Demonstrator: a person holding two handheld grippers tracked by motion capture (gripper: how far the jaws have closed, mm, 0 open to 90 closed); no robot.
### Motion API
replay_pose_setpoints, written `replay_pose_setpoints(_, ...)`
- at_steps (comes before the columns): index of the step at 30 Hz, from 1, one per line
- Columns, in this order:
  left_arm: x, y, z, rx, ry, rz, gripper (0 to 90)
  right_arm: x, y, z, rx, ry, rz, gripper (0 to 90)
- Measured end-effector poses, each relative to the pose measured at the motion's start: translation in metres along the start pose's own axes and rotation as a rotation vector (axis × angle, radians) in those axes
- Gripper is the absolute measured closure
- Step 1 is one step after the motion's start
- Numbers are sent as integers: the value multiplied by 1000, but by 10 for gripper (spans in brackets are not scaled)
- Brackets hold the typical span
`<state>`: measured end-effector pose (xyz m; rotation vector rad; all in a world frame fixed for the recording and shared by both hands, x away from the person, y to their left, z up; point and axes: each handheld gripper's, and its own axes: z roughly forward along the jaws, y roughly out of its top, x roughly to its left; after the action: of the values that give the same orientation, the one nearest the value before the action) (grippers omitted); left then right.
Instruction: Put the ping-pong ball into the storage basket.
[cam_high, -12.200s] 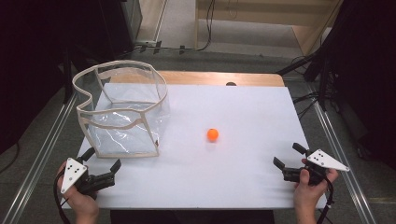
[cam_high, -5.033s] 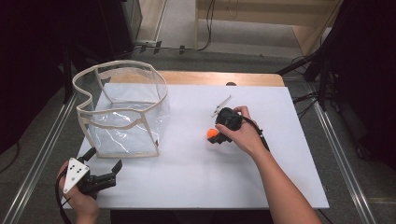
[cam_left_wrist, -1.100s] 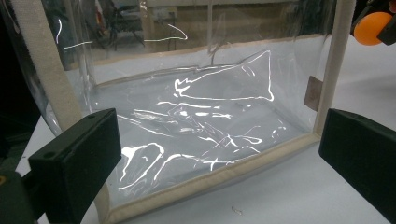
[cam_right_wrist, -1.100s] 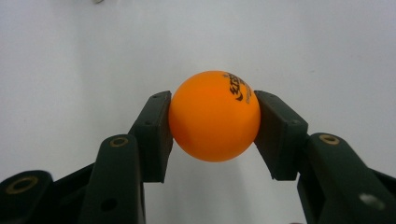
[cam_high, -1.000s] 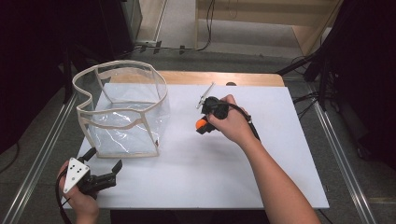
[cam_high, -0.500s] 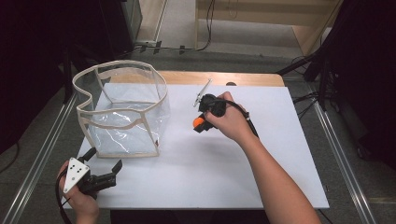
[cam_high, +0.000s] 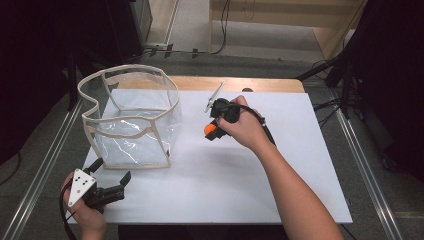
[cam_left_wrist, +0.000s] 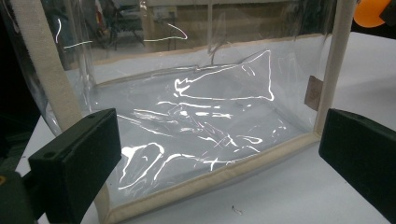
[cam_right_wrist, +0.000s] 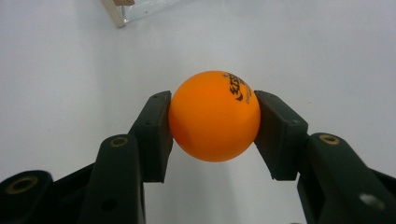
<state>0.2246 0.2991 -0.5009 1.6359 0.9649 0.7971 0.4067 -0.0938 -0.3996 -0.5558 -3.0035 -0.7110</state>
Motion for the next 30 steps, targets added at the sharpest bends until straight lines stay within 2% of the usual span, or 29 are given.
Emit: replay_pose_setpoints(30,0,0,0,0,1,0,0,6,23,-15,-10,0,-46,478)
